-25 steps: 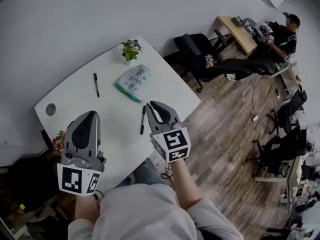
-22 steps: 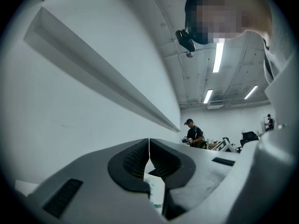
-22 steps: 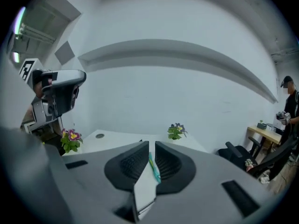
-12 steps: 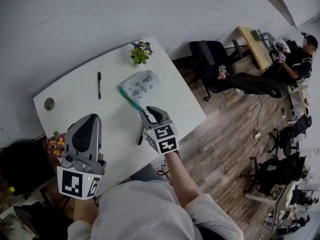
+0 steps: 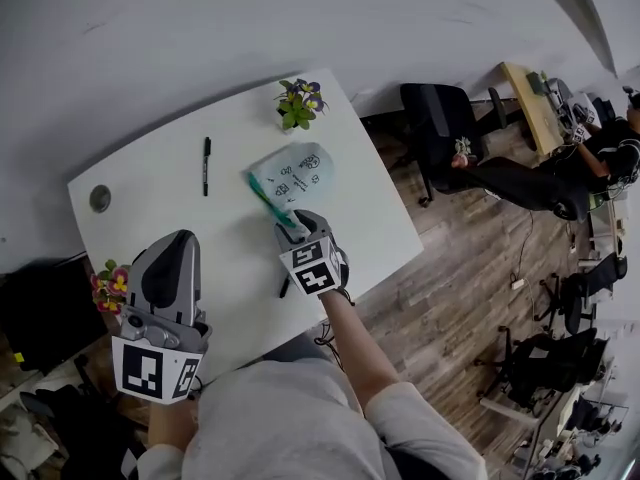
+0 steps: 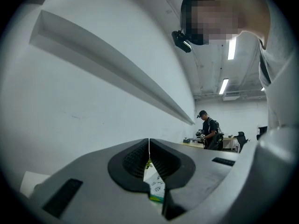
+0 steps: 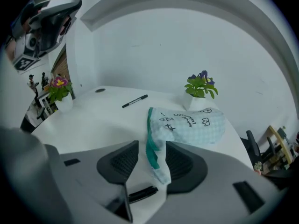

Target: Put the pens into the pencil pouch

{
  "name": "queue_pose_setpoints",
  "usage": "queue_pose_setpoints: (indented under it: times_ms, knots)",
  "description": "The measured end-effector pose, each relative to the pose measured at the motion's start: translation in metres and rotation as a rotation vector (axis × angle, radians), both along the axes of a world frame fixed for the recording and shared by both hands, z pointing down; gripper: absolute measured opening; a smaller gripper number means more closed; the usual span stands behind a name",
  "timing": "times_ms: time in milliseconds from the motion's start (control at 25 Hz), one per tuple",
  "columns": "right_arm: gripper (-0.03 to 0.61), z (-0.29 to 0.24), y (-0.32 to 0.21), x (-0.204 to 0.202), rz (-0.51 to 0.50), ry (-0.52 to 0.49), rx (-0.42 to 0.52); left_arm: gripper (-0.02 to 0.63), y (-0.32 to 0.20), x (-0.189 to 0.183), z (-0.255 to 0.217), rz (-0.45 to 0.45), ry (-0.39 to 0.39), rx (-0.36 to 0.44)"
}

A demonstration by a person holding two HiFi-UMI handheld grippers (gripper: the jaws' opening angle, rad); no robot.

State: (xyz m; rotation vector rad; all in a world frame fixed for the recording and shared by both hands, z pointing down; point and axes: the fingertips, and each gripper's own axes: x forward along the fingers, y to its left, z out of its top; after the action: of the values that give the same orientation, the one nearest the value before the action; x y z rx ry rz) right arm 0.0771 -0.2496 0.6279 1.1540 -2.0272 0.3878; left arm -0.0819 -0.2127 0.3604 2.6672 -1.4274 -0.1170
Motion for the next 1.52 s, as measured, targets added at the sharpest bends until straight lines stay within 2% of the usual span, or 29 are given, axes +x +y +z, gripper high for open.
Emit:
queue_pose_setpoints:
  times_ms: [240,360,440,760,1120,1360,1520]
  knots:
    - [0.179,0.021,-0.015,0.001,-0.007,0.089,-0.021,0.026,-0.005,-0.008,0.007,-0.025,-0.012,-0.02]
    - [0.106,0.016,-0.019,0.001,-0.009,0.11,0.01,0.026,-0.006,-0.011,0.008,-0.032,-0.013,-0.023]
    - [0.094,0.006,-0.021,0.0,-0.007,0.097,0.037,0.026,-0.006,-0.014,0.009,-0.033,-0.012,-0.023]
    - [0.082,-0.057,-0.028,0.004,0.072,-0.117,0.099,0.026,-0.004,-0.013,0.003,-0.013,-0.012,-0.004]
    - [0.077,-0.125,-0.024,0.0,0.051,-0.278,0.19,0.026,0.002,-0.014,-0.008,0.005,-0.009,0.023]
    - [0.077,-0.15,-0.01,-0.007,0.035,-0.402,0.183,0.026,0.006,-0.015,-0.012,0.003,-0.014,0.037]
    - [0.077,-0.163,0.002,-0.009,0.035,-0.519,0.155,0.026,0.011,-0.013,-0.015,-0.003,-0.02,0.046]
